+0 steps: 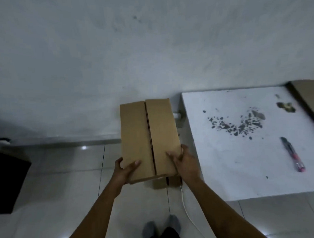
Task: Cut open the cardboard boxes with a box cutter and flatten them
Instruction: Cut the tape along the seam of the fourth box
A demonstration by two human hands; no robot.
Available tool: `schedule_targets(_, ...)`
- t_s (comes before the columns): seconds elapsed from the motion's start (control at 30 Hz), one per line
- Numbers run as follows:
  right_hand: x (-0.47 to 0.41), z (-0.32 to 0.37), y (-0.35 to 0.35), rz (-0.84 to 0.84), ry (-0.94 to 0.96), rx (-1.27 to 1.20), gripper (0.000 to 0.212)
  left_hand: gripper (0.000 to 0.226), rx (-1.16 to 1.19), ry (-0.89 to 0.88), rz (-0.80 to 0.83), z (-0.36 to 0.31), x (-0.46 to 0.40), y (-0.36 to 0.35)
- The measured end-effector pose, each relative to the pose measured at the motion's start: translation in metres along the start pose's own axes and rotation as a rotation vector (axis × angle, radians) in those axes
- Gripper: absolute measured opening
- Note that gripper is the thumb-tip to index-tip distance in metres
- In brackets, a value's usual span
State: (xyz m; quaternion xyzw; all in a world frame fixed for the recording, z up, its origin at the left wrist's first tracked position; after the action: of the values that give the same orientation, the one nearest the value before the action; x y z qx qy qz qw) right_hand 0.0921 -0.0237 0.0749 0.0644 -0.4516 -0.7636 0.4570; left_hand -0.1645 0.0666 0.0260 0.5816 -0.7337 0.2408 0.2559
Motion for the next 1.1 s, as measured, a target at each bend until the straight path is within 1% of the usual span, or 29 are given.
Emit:
schedule_targets(0.1, 0.017, -0.005, 0.028, -0.101, -0.030, 0.062, 0.072, 0.121, -0.031, -0.024, 0.067, -0.017, 0.016, -0.020)
schedule_targets(0.2, 0.028, -0.019, 0.048, -0.146, -0.094, 0.083, 0.074, 0.117, -0.056, -0.044, 0.128, -0.032, 0.025, -0.042)
schedule_targets(0.33, 0.035, -0.041, 0.073, -0.216, -0.142, 0.065, 0.076, 0.119, -0.107, -0.050, 0.210, -0.047, 0.032, -0.076)
schedule_targets(0.47, 0.032, -0.064, 0.089, -0.246, -0.177, 0.051, 0.079, 0.119, -0.129, -0.043, 0.241, -0.051, 0.035, -0.108)
schedule_targets(0.6, 0.017, -0.085, 0.104, -0.262, -0.147, -0.054, 0.091, 0.117, -0.153, -0.073, 0.247, -0.053, 0.033, -0.147)
schedule_targets(0.67, 0.005, -0.093, 0.117, -0.288, -0.123, -0.043, 0.093, 0.121, -0.167, -0.095, 0.235, -0.055, 0.024, -0.168)
schedule_targets(0.7, -0.001, -0.096, 0.125, -0.295, -0.111, -0.002, 0.087, 0.125, -0.184, -0.102, 0.225, -0.056, 0.020, -0.180)
schedule_targets(0.73, -0.009, -0.101, 0.131, -0.302, -0.097, 0.062, 0.077, 0.127, -0.204, -0.104, 0.216, -0.055, 0.012, -0.191)
schedule_targets(0.77, -0.018, -0.107, 0.138, -0.318, -0.070, 0.135, 0.068, 0.127, -0.212, -0.117, 0.213, -0.057, 0.007, -0.202)
schedule_targets(0.8, -0.028, -0.112, 0.144, -0.327, -0.039, 0.190, 0.064, 0.125, -0.218, -0.131, 0.203, -0.056, -0.002, -0.213)
schedule_targets(0.83, -0.040, -0.120, 0.150, -0.320, -0.012, 0.219, 0.068, 0.124, -0.230, -0.141, 0.189, -0.057, -0.006, -0.224)
schedule_targets(0.9, -0.070, -0.139, 0.158, -0.287, 0.074, 0.247, 0.082, 0.127, -0.248, -0.145, 0.159, -0.057, -0.012, -0.248)
schedule_targets(0.93, -0.083, -0.149, 0.161, -0.221, 0.109, 0.254, 0.082, 0.130, -0.243, -0.135, 0.146, -0.051, -0.022, -0.258)
schedule_targets(0.97, -0.092, -0.155, 0.164, -0.130, 0.137, 0.248, 0.073, 0.133, -0.249, -0.133, 0.127, -0.044, -0.033, -0.267)
schedule_targets(1.0, -0.098, -0.159, 0.169, -0.049, 0.173, 0.225, 0.059, 0.134, -0.270, -0.116, 0.100, -0.037, -0.038, -0.274)
schedule_targets(1.03, -0.101, -0.159, 0.176, 0.003, 0.223, 0.175, 0.052, 0.134, -0.293, -0.103, 0.064, -0.035, -0.035, -0.280)
schedule_targets(1.1, -0.109, -0.156, 0.195, 0.025, 0.287, 0.053, 0.065, 0.129, -0.312, -0.111, 0.006, -0.044, -0.012, -0.297)
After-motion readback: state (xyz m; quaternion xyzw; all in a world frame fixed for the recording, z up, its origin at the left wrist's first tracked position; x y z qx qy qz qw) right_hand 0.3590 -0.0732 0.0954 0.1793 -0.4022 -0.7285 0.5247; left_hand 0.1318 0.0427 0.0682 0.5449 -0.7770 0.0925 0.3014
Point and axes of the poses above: each hand's wrist, its own x-axis away from the middle knuckle, its own y-axis out of the back of the hand, z = x × y, the point moved 5 cm from there along -x, towards the middle knuckle, and after that the axes turned 7 degrees about x, right-handed, at the moved point
